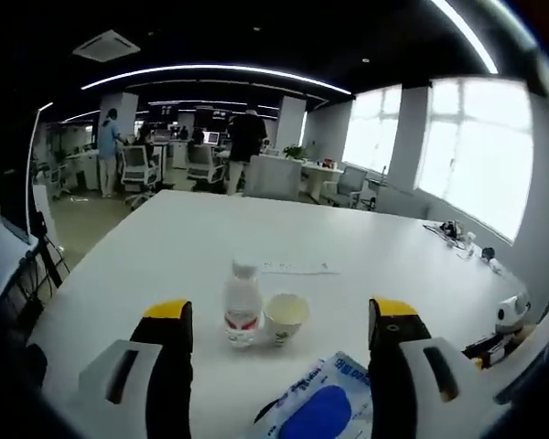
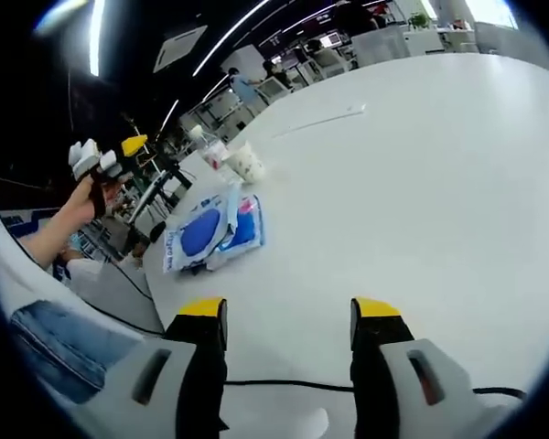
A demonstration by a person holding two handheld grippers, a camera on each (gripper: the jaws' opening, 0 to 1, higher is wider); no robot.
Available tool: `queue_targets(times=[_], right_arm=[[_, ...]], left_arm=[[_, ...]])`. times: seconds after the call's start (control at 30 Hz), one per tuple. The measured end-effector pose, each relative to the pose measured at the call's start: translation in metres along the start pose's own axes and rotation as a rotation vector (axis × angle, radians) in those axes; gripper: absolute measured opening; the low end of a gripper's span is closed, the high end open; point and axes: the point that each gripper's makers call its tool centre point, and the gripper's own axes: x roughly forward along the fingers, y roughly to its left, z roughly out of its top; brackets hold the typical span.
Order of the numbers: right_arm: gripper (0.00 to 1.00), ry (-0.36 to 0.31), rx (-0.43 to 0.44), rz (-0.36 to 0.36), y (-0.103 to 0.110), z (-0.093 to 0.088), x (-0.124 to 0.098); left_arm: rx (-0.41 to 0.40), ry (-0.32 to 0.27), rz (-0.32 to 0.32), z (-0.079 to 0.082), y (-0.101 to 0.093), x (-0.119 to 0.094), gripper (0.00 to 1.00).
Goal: Arrange the tabletop items into an orderly group along one side of the table until the central work area is clear of visible clutter.
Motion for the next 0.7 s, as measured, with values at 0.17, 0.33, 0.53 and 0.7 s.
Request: queue_targets(times=[0.17, 0.33, 0.53, 0.7], right_arm=[[0.54, -0.031, 0.015, -0.004, -0.002, 0.005, -0.007], [0.55, -0.081, 0.069, -0.047, -0.020, 0.011, -0.016], [0.55, -0.090, 0.082, -0.070, -0.034, 0.013, -0.023], [0.55, -0.115, 0.086, -0.075, -0.037, 0.023, -0.025]], left_arm=[[-0.038, 0.004, 0.026, -0.016, -0.002, -0.019, 0.79], [-0.115, -0.021, 0.035, -0.033, -0.011, -0.038, 0.80], [-0.153, 0.019, 0.075, -0.063, -0.003, -0.053, 0.79], [-0.160, 0.019, 0.100, -0.067, 0.002, -0.063, 0.77]])
